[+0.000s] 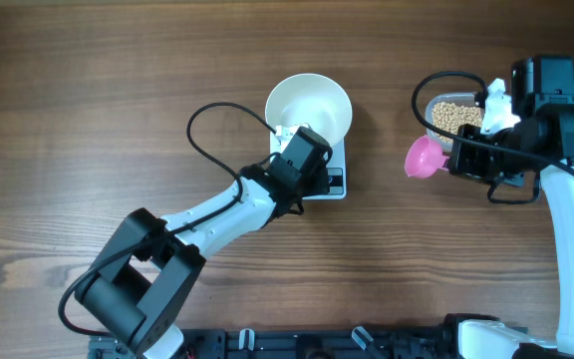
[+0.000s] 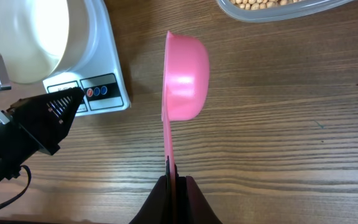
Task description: Scoop item into bowl and weigh 150g on scale
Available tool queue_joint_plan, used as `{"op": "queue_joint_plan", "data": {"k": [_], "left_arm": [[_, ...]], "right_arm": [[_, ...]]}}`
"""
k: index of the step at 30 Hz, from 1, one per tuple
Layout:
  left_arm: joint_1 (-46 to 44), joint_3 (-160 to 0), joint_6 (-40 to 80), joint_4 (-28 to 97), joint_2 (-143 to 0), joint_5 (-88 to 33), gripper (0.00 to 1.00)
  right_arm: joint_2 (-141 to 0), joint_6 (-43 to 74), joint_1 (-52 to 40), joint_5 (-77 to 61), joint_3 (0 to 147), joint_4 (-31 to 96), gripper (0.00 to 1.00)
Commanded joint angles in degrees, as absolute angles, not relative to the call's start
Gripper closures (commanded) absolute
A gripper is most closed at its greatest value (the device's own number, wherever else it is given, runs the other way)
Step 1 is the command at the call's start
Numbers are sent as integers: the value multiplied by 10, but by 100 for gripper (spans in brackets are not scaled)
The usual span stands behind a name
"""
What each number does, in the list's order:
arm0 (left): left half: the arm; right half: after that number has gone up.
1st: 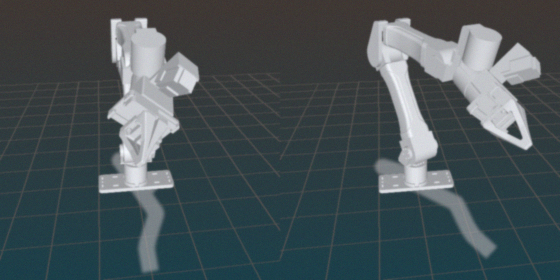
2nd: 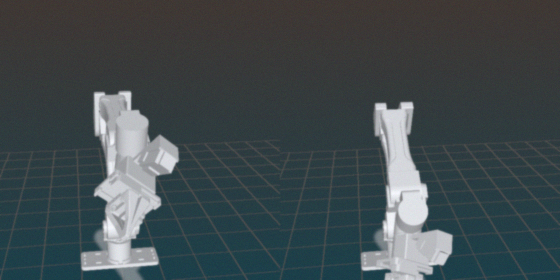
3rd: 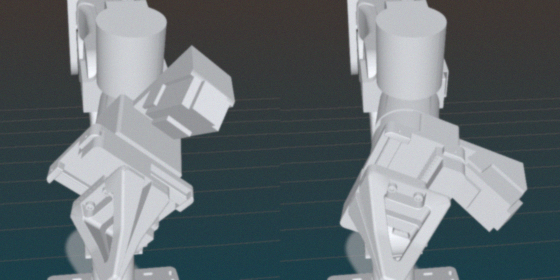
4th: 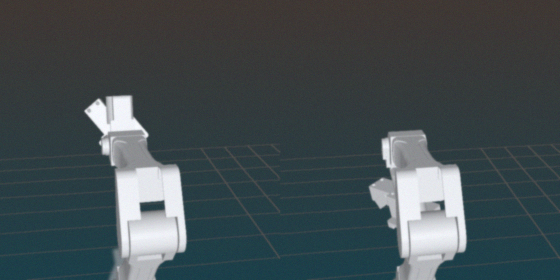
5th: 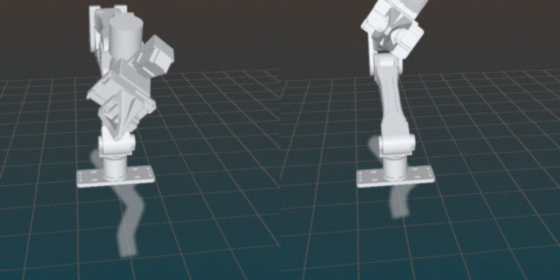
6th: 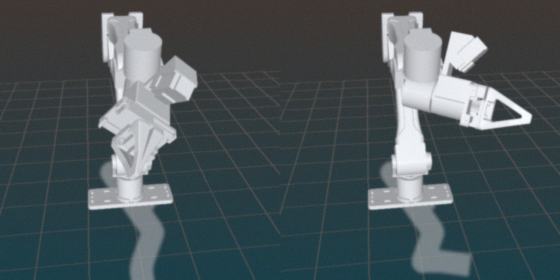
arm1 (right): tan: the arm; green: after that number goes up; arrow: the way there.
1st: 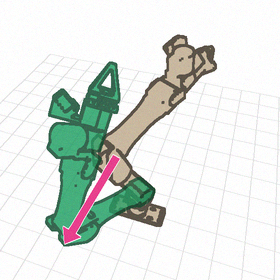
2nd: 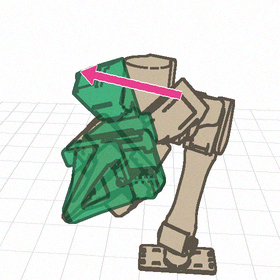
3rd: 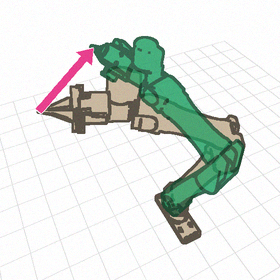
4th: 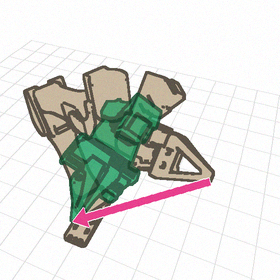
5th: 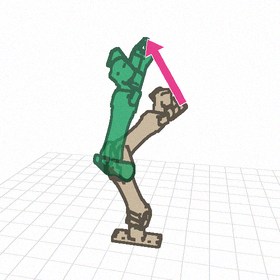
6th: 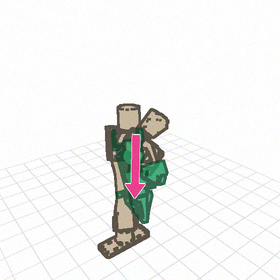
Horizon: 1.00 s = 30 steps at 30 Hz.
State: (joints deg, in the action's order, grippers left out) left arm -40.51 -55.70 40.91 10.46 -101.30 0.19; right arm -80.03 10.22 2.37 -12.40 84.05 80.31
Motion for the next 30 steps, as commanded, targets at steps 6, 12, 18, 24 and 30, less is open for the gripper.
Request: {"op": "queue_joint_plan", "data": {"k": [6, 12, 18, 24, 30], "left_arm": [[-408, -560, 408, 103, -1045, 5, 96], [-408, -560, 408, 97, -1048, 5, 96], [-408, -560, 408, 96, -1048, 5, 96], [-408, -560, 408, 96, -1048, -12, 96], [-408, -560, 408, 96, -1037, -14, 96]], "right_arm": [[-797, 107, 25, -125, 841, 801, 96], [-797, 106, 25, -125, 841, 802, 96], [-797, 107, 25, -125, 841, 801, 96], [-797, 107, 25, -125, 841, 801, 96], [-797, 106, 25, -125, 841, 802, 96]]}}
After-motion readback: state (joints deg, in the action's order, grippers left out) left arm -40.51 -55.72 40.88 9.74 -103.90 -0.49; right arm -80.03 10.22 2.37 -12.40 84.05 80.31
